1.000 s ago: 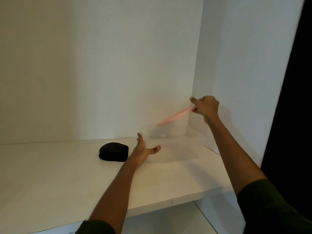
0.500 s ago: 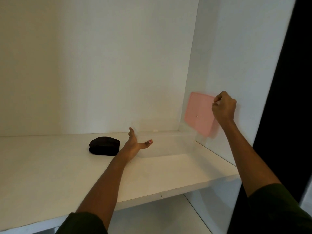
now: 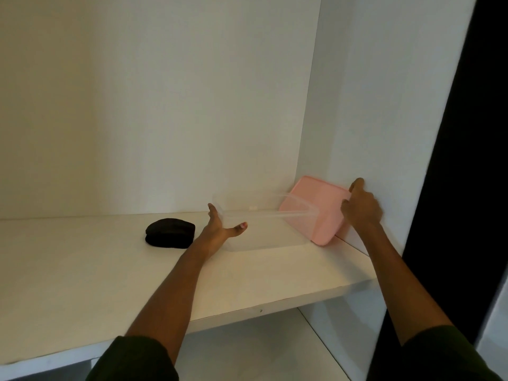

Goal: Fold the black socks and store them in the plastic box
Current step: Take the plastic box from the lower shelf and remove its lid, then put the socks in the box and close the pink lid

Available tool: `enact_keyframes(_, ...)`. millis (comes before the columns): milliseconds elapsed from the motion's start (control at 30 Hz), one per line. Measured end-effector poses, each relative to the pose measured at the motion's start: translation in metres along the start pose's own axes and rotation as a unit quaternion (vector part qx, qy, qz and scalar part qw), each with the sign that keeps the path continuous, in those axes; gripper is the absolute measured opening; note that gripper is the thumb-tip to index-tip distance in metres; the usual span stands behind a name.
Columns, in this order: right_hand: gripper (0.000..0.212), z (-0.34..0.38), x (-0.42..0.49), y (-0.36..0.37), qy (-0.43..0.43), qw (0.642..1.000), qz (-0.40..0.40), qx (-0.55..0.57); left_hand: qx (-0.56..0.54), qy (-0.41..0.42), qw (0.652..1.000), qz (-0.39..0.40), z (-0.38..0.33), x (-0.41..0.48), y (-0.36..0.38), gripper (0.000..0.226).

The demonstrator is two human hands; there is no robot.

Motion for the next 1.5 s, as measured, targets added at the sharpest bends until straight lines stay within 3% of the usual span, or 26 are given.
enact_keyframes(100,0.047,0.012,-0.003,-0.002,-0.037,0.986,0.031,-0.161,0.009,-0.007,1.0,0.0,-0.003,-0.007,-0.001,0.113)
enact_keyframes(200,0.045,0.029,-0.005,-0.011,-0.052,0.975,0.025,-0.215,0.023,-0.012,1.0,0.0,-0.005,-0.013,-0.003,0.117)
enact_keyframes(333,0.031,0.08,-0.014,-0.031,-0.104,0.988,-0.02,-0.115,0.014,-0.011,1.0,0.001,-0.012,-0.021,-0.005,0.118)
enact_keyframes(467,0.029,0.148,-0.033,-0.044,-0.151,0.987,-0.002,0.048,-0.145,0.02,0.989,-0.019,-0.032,-0.028,-0.02,0.115)
enact_keyframes(533,0.024,0.185,-0.047,-0.044,-0.181,0.974,0.041,0.128,-0.142,0.083,0.98,-0.116,-0.049,-0.037,-0.043,0.093)
enact_keyframes(600,0.019,0.222,-0.069,-0.036,-0.214,0.953,0.11,0.185,-0.039,0.126,0.954,-0.27,-0.06,-0.055,-0.078,0.061)
enact_keyframes(700,0.021,0.276,-0.112,-0.011,-0.259,0.918,0.225,0.2,0.124,0.069,0.896,-0.42,-0.06,-0.071,-0.124,0.025)
enact_keyframes(867,0.031,0.327,-0.172,0.044,-0.293,0.903,0.301,0.087,0.343,-0.118,0.856,-0.368,-0.027,-0.06,-0.154,0.027)
enact_keyframes(967,0.007,0.331,-0.188,0.072,-0.297,0.901,0.312,0.05,0.379,-0.181,0.844,-0.333,-0.005,-0.054,-0.155,0.018)
enact_keyframes(1000,0.01,0.328,-0.189,0.083,-0.283,0.903,0.319,0.041,0.379,-0.19,0.843,-0.331,-0.001,-0.054,-0.156,0.011)
enact_keyframes(1100,0.009,0.315,-0.187,0.101,-0.231,0.91,0.343,0.036,0.37,-0.196,0.843,-0.339,0.004,-0.053,-0.158,0.018)
enact_keyframes(1200,0.042,0.31,-0.184,0.105,-0.207,0.915,0.341,0.059,0.332,-0.204,0.849,-0.357,0.008,-0.054,-0.16,0.041)
enact_keyframes(1267,0.047,0.307,-0.182,0.105,-0.203,0.919,0.332,0.061,0.292,-0.203,0.859,-0.367,0.011,-0.053,-0.161,0.045)
enact_keyframes(1500,0.056,0.312,-0.174,0.086,-0.219,0.93,0.273,0.11,0.119,-0.13,0.899,-0.402,0.008,-0.052,-0.178,0.029)
Point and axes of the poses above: each hand's wrist, its own x-axis towards the middle knuckle, its own y-axis out of the palm, z = x × y, the point moved 9 cm from there along x, towards the middle knuckle, and after that the axes turned 4 degrees about -x, right-handed, at the moved point
